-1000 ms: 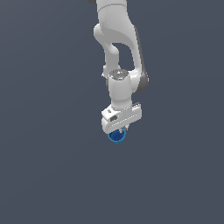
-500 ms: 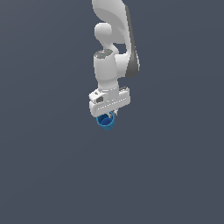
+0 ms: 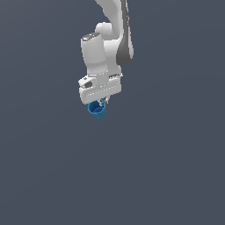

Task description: Pick up the object and move it to a goal position.

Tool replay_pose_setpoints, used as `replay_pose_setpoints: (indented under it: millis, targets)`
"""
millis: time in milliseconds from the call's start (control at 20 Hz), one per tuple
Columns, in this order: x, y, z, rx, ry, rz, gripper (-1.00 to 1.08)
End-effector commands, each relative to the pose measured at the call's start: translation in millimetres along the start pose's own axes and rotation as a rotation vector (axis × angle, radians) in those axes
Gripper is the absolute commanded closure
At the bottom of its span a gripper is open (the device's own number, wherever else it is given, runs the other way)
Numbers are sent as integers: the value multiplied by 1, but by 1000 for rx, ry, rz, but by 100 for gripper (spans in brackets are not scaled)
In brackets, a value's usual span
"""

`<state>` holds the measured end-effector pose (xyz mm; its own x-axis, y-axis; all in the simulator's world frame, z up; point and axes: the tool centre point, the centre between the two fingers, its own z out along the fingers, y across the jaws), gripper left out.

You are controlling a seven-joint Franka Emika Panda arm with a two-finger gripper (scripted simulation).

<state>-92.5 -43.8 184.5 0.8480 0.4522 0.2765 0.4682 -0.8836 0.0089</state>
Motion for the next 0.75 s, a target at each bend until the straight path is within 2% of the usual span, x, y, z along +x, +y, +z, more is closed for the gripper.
replay_pose_setpoints:
  millis: [0,350,700]
  targets:
    - [-10,4,-12,0,4,-1,108]
    - [-31,12,-36,2,5,0,108]
    - [-39,16,-45,2,5,0,108]
